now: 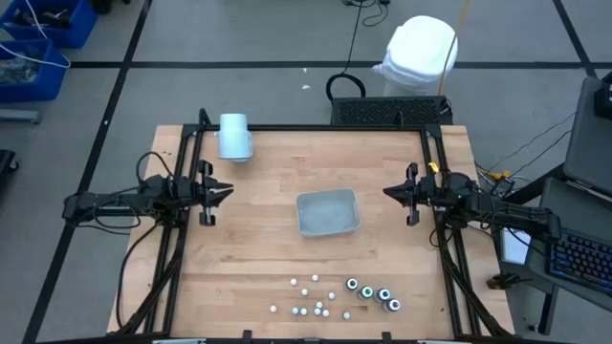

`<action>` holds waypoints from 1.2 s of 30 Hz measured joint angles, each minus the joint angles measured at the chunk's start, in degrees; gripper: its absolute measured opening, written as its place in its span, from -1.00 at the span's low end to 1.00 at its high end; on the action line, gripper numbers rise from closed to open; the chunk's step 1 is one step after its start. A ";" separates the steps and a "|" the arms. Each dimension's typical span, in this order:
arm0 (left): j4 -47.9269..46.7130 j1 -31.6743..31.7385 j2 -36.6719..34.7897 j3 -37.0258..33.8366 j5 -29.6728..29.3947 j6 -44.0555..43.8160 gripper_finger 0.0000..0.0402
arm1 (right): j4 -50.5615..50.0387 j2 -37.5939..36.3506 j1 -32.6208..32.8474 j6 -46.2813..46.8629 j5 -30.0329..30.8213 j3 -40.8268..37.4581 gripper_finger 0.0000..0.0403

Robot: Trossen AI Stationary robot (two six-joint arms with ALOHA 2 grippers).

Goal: Pick & Place food coloring
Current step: Put the large purple food coloring bottle into the gray bin

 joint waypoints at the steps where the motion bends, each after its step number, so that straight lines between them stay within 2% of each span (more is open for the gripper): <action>1: 0.00 0.00 0.00 0.00 -0.01 0.00 -0.72 | 0.06 0.20 0.00 -0.02 0.00 -0.02 -1.00; 6: 0.01 0.00 0.00 0.00 -0.49 0.09 -0.72 | 0.79 0.56 0.00 0.05 -0.02 -0.01 -1.00; 11: 0.70 0.00 -0.02 0.00 -5.74 2.30 -0.72 | 2.85 0.56 0.00 1.51 -0.60 2.22 -1.00; 16: 0.29 0.00 0.00 0.00 -10.95 1.84 -0.72 | -5.63 2.69 1.51 -1.76 -4.48 10.85 -1.00; 20: 0.50 0.00 0.00 0.00 -12.69 1.16 -0.72 | -15.14 7.35 4.98 -4.92 -0.81 19.56 -1.00; 24: 0.47 0.00 -0.01 0.00 -13.14 -0.29 -0.72 | -21.67 13.80 9.71 -5.13 1.67 27.98 -1.00; 29: 0.33 0.00 0.00 0.00 -13.13 -0.45 -0.72 | -25.00 23.29 17.58 -6.75 3.03 34.29 -1.00; 36: -0.30 0.00 0.00 0.00 -13.14 -0.45 -0.72 | -33.48 35.36 34.52 -7.82 12.29 43.35 -1.00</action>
